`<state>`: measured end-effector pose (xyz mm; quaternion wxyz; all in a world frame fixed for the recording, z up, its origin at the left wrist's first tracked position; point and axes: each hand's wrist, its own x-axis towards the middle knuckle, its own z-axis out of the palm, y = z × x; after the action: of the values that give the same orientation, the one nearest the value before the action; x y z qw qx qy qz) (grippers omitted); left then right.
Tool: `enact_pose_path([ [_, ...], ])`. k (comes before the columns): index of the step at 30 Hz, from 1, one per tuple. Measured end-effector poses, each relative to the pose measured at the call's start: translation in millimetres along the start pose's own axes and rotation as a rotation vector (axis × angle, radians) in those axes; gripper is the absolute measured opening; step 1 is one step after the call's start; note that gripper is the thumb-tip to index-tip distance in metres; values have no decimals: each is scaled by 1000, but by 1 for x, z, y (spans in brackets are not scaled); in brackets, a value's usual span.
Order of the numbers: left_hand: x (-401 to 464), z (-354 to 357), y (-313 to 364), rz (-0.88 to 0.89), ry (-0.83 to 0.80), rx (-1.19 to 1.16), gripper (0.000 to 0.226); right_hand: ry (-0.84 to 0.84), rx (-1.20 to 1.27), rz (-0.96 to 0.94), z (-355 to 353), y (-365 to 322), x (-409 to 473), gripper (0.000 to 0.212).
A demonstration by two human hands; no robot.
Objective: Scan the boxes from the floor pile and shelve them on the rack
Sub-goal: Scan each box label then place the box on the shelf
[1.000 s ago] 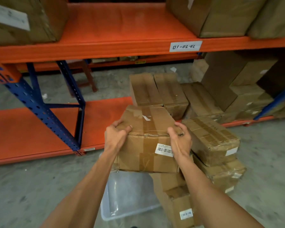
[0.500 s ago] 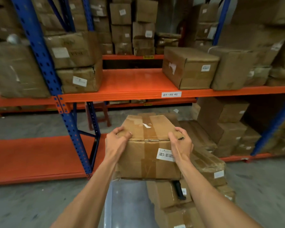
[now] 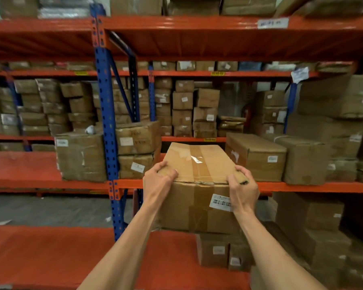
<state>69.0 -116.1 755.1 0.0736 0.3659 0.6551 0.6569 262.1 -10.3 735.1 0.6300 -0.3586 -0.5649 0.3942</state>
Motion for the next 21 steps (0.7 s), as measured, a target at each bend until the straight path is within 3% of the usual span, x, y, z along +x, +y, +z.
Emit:
enact_pose_path([
  [8, 92, 4, 0, 55, 41, -6, 54, -34, 28, -87, 76, 8, 76, 51],
  [21, 305, 54, -176, -164, -30, 3, 55, -4, -44, 70, 255, 173, 187, 45],
])
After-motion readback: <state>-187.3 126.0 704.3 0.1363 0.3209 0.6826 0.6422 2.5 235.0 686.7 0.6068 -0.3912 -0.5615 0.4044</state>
